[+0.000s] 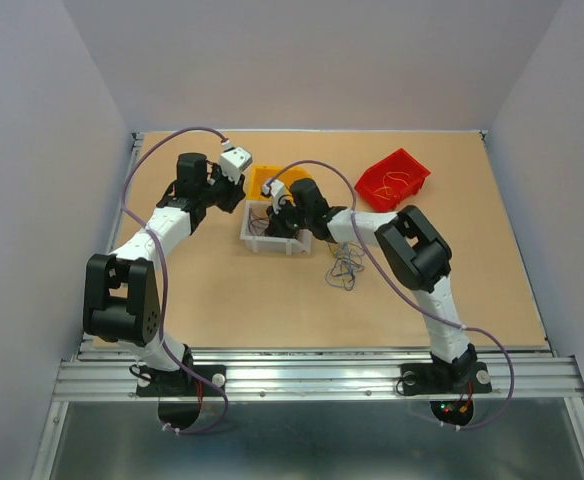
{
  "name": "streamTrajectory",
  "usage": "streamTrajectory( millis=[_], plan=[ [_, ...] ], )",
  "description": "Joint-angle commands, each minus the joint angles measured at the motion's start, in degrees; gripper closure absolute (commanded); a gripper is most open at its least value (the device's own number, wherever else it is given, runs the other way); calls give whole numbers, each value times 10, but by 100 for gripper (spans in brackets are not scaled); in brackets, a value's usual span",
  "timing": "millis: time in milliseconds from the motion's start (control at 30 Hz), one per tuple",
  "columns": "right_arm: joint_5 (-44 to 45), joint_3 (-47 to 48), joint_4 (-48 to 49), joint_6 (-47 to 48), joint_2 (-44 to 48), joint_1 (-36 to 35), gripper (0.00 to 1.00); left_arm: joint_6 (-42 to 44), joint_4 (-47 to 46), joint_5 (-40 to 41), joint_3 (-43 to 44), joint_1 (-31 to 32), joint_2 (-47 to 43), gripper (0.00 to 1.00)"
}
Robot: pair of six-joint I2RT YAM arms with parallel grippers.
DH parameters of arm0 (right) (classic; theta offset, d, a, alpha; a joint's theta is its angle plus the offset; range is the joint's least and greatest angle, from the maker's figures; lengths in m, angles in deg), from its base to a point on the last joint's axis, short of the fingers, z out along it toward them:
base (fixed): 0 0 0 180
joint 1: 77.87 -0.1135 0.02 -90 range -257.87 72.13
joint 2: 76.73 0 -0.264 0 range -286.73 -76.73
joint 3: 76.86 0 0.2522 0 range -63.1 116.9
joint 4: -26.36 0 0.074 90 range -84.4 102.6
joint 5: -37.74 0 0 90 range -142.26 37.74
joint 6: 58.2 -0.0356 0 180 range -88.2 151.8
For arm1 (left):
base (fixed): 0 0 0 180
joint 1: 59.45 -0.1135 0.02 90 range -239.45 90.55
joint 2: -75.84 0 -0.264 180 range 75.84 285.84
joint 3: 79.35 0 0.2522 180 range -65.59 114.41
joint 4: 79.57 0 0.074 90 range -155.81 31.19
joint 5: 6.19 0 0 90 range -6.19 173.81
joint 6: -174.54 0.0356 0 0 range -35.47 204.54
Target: Untangle the cables
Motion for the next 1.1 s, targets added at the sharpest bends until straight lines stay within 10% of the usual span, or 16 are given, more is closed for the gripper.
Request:
streamTrajectory(
  millis=[0, 467, 867, 1067],
  plan=[
    [19, -11, -20, 22, 36, -50, 98, -3, -28, 8, -6, 1, -29, 72],
    [74, -106, 75, -17, 128, -62, 66, -16, -48, 3, -16, -9, -41, 66],
    [230, -294, 149, -63, 317, -61, 12, -2, -64, -52, -40, -9, -60, 58],
    [341, -324, 61, -107, 373, -47, 11, -7, -111, -43, -81, -9, -100, 44]
  ],
)
